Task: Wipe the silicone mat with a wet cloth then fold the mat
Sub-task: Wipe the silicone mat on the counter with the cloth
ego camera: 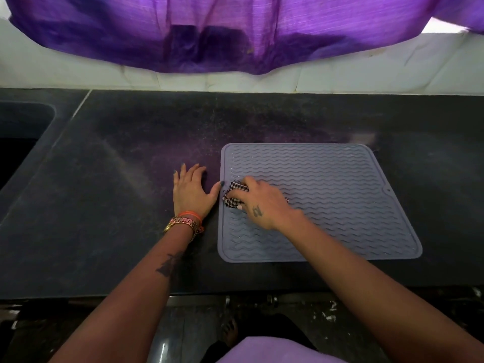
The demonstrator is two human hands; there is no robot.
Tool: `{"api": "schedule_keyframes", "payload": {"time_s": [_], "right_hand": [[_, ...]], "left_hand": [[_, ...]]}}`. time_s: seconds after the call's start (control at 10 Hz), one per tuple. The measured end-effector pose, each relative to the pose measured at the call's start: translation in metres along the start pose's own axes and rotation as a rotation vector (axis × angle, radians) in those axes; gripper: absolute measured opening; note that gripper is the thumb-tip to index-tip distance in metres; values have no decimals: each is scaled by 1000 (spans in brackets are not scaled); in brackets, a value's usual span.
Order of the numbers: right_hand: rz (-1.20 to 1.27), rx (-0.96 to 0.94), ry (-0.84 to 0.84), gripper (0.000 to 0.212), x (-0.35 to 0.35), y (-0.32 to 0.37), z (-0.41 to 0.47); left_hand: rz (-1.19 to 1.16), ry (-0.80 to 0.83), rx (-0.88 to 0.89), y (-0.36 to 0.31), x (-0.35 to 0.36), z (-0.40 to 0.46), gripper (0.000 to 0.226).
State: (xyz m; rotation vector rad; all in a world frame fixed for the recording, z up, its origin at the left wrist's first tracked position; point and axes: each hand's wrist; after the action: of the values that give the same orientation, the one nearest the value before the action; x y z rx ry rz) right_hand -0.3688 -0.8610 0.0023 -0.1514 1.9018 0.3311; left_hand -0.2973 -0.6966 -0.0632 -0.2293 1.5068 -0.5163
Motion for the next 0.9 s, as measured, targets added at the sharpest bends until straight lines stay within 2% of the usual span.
{"api": "schedule_keyframes", "payload": {"time_s": [0.2, 0.3, 0.4, 0.5, 0.7, 0.9], "right_hand": [[-113, -193, -13, 35, 8, 13, -18], [48, -255, 77, 31, -6, 1, -18], [159, -131, 12, 43, -17, -12, -5], [39, -48, -38, 56, -15, -8, 7], [-134, -161, -60, 47, -13, 12, 2], [-139, -337, 45, 41, -5, 24, -27]], "left_hand": [[-7, 1, 1, 1, 0, -1, 59], [-8, -2, 0, 1, 0, -1, 58], [-4, -1, -2, 1, 0, -1, 57], [-5, -2, -3, 1, 1, -1, 57], [-10, -13, 3, 1, 1, -1, 57], [0, -11, 2, 2, 2, 0, 58]]}}
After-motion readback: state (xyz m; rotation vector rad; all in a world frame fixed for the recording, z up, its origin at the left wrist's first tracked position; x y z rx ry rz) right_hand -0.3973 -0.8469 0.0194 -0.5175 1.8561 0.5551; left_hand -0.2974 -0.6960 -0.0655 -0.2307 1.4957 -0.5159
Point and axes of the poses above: each hand's wrist, its own z-axis towards the middle knuckle, its own x-axis out of the palm, y = z × x, and after that the axes turned 9 degrees about y, right-handed
